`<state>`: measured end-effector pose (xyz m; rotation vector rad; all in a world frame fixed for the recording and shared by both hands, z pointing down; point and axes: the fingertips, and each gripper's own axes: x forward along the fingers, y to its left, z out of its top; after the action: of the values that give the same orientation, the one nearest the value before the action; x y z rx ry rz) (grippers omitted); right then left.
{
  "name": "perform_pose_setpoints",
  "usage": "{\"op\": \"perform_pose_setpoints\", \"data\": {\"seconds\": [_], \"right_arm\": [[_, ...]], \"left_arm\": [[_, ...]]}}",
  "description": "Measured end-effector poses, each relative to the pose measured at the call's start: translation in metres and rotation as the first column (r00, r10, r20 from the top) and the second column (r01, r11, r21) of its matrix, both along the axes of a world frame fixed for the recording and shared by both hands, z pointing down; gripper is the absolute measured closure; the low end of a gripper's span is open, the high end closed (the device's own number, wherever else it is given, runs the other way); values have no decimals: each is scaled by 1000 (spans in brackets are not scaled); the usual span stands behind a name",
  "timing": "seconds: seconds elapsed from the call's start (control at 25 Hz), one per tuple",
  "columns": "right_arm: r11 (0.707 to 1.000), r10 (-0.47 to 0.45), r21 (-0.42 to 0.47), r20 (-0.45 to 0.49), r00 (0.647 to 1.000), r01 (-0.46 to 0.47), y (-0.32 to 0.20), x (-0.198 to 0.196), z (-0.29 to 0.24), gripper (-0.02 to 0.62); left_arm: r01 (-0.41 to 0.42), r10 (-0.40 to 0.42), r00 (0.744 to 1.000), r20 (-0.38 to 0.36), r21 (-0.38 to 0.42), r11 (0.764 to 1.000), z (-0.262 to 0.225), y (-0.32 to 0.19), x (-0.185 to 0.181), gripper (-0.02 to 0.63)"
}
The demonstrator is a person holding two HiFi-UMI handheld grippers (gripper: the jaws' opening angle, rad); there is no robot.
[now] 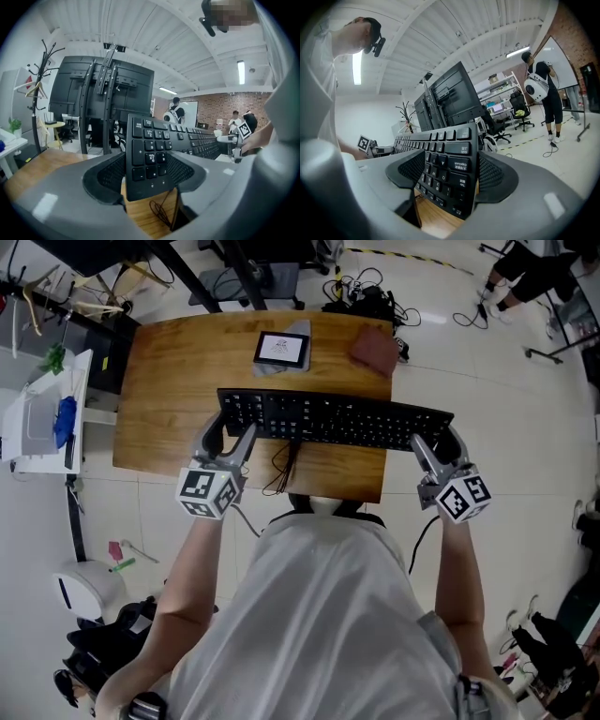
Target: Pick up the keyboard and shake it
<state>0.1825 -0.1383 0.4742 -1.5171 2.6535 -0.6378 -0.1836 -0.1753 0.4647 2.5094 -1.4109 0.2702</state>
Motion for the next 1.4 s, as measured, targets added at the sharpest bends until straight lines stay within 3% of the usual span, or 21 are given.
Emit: {"op": "perform_pose_setpoints", "data": {"seconds": [0.24,0.52,0.68,0.88,1.08,1.28,1.4], "right_arm": [[991,-32,-127,17,999,34,7,-8,49,265],[950,-83,-306,-36,996,68,15,-15,115,265],[924,-79,-378,-28,996,62,17,-17,143,265],[869,-123,-490,-65,990,76,33,-24,184,265],[824,-119,-565,-84,989,51,46,-24,215,262],[808,-120,-588,-114,986,31,47,-24,229,252],[791,-128,-611,-130,983,22,43,-25,236,250]], "left_arm": [[19,-20,1000,-8,-176,984,62,15,-9,344],[44,-41,999,14,-379,924,123,31,-15,344],[52,-51,999,15,-484,874,154,42,-16,345],[73,-67,997,33,-613,787,194,64,-24,345],[78,-51,997,60,-677,731,217,75,-25,345],[85,-60,996,61,-742,665,237,81,-25,345],[100,-74,995,69,-761,641,242,82,-26,344]]}}
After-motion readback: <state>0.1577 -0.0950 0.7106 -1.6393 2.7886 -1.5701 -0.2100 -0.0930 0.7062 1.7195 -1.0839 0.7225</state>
